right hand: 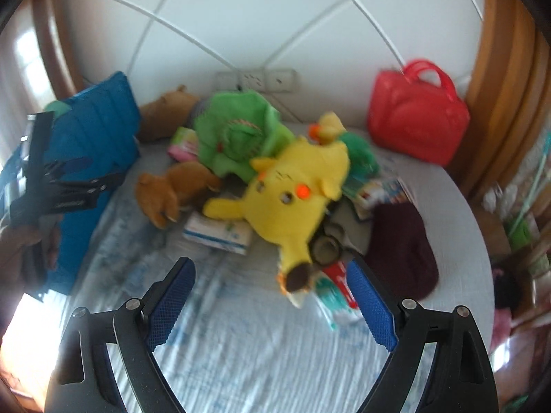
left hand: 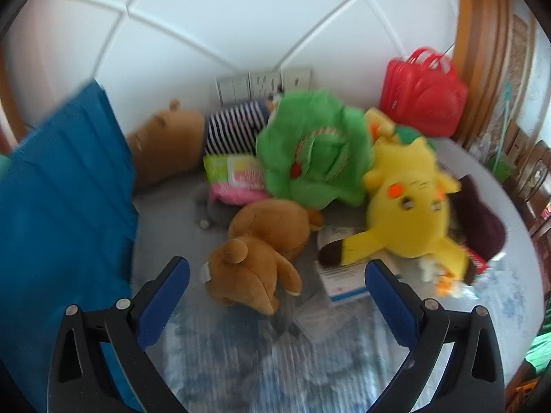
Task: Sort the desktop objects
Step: 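Move both grippers back to the toy pile, then grasp the brown bear plush with the left gripper while the right gripper grasps the maroon plush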
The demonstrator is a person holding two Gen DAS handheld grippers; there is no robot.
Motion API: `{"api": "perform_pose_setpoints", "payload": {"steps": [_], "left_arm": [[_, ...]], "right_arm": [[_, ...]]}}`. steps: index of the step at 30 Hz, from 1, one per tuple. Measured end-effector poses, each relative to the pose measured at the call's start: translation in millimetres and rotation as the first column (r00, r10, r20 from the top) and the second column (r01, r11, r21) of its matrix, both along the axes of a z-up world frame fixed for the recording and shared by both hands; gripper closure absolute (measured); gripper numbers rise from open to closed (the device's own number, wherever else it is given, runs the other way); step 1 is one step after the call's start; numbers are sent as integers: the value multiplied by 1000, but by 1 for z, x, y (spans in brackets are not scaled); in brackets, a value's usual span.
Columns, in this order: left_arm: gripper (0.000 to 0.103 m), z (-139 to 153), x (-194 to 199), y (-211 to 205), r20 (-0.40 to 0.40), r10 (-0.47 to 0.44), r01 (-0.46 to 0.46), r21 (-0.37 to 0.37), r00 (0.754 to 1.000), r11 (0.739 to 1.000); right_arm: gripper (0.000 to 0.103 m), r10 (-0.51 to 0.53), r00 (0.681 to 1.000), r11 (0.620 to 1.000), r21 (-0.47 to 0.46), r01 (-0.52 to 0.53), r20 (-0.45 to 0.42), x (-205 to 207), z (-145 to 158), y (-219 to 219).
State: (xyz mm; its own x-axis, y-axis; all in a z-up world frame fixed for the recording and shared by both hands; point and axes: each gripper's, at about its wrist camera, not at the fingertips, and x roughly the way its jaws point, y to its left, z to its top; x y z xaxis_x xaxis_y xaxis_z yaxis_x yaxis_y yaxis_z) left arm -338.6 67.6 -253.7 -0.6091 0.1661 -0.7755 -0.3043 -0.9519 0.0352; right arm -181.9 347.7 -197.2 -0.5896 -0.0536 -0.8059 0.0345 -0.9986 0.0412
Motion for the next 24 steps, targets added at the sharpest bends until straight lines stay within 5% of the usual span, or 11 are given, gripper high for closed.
{"api": "perform_pose_setpoints", "payload": {"steps": [9, 20, 24], "left_arm": [[0, -93, -65, -6, 100, 43, -35, -85, 994, 996], [0, -119, -88, -14, 98, 37, -23, -136, 994, 990], [21, -114, -84, -18, 93, 38, -29, -103, 995, 994]], "right_arm": [[13, -81, 990, 997, 3, 81, 119, 4, -53, 34], [13, -112, 979, 993, -10, 116, 171, -15, -84, 33], [13, -99, 979, 995, -15, 103, 177, -20, -86, 22]]}}
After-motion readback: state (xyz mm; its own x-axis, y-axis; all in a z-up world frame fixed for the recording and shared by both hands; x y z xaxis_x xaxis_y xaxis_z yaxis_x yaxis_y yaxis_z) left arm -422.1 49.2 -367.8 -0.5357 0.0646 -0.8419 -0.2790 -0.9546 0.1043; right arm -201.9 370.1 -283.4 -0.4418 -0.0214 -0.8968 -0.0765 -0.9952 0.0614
